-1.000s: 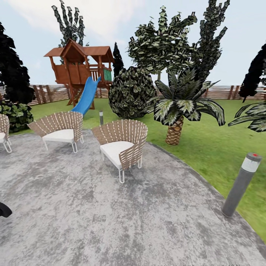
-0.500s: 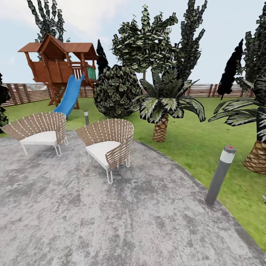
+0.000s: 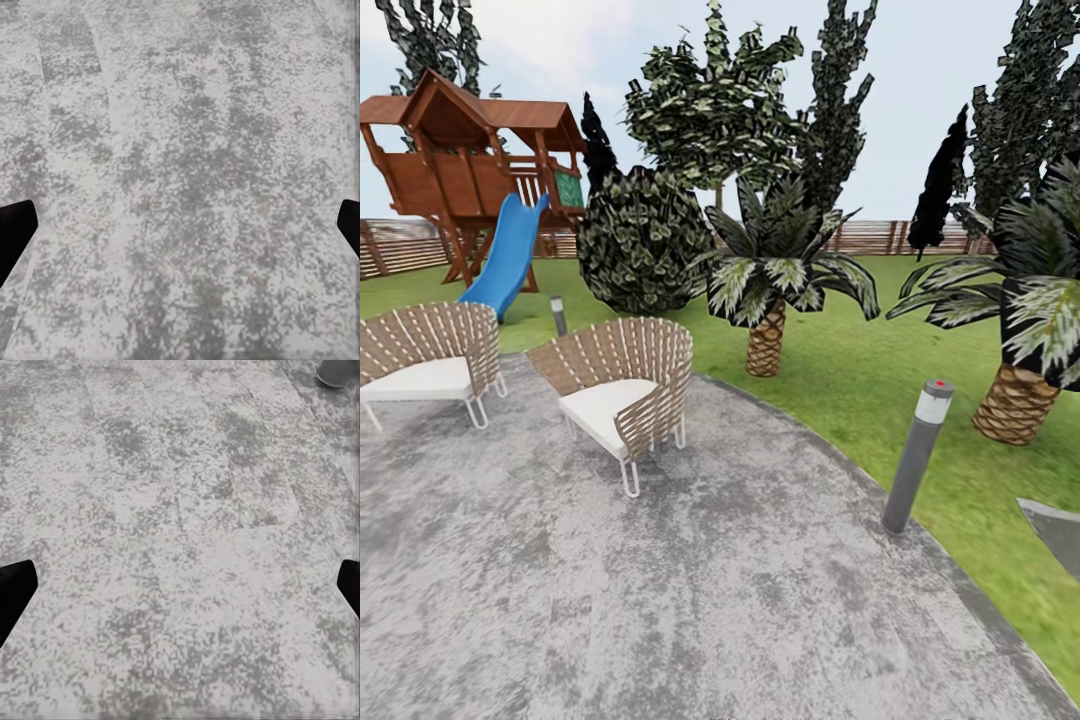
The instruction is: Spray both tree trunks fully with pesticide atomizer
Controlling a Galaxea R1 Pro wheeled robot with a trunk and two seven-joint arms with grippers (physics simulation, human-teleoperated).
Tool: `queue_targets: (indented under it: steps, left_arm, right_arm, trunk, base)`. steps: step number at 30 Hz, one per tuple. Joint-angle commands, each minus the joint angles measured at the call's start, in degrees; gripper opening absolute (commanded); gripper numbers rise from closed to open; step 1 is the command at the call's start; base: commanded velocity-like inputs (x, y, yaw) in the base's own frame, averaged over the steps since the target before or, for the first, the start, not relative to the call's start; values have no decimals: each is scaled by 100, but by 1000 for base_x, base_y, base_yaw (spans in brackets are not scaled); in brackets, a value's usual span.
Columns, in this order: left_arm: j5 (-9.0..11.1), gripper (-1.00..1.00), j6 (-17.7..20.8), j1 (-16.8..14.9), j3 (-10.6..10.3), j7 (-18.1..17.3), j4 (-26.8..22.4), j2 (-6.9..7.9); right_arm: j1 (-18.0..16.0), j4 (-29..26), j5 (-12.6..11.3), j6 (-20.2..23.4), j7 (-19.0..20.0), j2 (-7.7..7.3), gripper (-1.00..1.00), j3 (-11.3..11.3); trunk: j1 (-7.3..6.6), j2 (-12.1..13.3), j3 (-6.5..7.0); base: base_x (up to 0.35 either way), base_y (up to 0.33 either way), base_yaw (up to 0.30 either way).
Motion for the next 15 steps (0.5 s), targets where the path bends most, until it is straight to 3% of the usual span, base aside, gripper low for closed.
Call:
queue_targets:
  steps: [1,15]
  left_arm:
    - [0,100,0,0,0,0,0,0]
    - [7,100,9,0,10,1,0,8]
  right_arm:
    - [0,0,0,0,1,0,100,0]
    - [0,0,0,0,-1,0,100,0]
  trunk:
    - [0,0,-7]
    - [264,-481,-316]
  base:
    - [0,0,-207]
    - [0,0,-219]
